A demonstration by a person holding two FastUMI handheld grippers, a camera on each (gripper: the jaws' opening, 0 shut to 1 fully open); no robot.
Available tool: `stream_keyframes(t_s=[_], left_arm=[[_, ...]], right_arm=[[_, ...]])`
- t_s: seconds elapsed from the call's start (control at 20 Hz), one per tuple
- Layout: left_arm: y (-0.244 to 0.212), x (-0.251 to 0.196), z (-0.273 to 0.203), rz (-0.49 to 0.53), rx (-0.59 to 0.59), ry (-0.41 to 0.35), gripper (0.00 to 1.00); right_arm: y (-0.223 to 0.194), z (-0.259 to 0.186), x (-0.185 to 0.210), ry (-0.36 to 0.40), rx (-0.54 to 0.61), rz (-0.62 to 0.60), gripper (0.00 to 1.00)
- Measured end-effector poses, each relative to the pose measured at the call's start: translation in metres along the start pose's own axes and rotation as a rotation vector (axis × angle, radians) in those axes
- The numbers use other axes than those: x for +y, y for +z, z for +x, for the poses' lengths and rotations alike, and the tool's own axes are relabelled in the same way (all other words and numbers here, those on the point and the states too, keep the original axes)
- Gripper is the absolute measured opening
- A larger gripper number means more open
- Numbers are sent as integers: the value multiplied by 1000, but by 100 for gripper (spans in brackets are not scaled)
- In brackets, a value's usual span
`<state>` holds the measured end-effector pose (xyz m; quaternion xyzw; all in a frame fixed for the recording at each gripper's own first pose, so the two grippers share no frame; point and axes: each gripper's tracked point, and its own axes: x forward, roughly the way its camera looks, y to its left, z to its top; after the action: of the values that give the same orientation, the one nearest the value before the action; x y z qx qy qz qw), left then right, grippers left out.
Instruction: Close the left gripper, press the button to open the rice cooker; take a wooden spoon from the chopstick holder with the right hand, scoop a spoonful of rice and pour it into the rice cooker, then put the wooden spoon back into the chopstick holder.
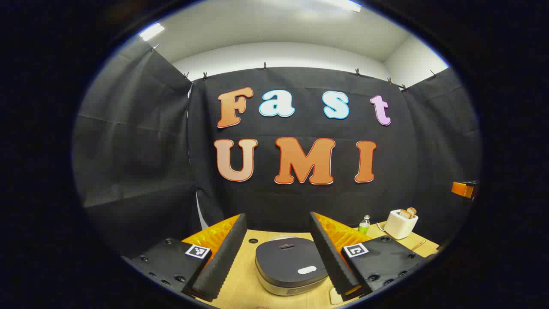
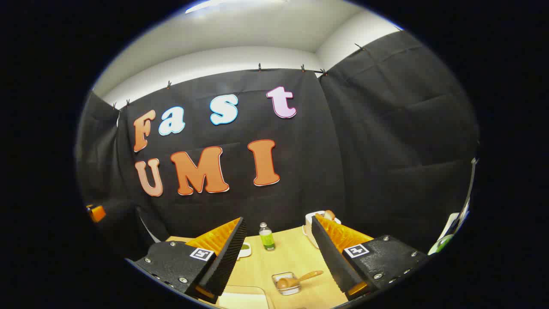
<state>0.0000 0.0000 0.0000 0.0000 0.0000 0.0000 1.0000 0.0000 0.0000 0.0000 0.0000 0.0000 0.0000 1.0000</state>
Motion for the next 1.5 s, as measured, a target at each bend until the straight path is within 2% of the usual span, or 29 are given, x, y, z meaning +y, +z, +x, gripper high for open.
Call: stream_keyframes(t_s=[0.1,0.15,0.2,0.3,0.5,0.65,0.75,0.8,0.95,1.5], left_arm=[[5,-3,2,-8,-9,-8,94],[8,-5,2,-17,-17,-12,94],[10,-5,1,-27,-19,-13,97],[11,-8,0,-33,-21,-21,93],[15,-3,-1,-33,-29,-12,94],[15,1,-2,-36,-21,-4,100],[15,5,-2,-30,-17,8,94],[15,8,-3,-26,-17,15,100],[14,9,-2,-34,-9,5,94],[5,-5,2,18,44,-68,31]], right_arm=[[6,-2,1,-10,-14,-52,100],[9,-3,1,-13,-21,-69,95],[12,-2,0,-15,-28,-80,95],[15,-2,0,-21,-32,-85,94],[15,-3,4,-15,-32,-87,95],[12,-4,7,-12,-21,-91,95],[11,-4,11,-9,-19,-91,95],[10,-3,11,-8,-18,-92,97],[6,-3,15,-5,-9,-94,94],[-1,1,20,0,13,-63,95]])
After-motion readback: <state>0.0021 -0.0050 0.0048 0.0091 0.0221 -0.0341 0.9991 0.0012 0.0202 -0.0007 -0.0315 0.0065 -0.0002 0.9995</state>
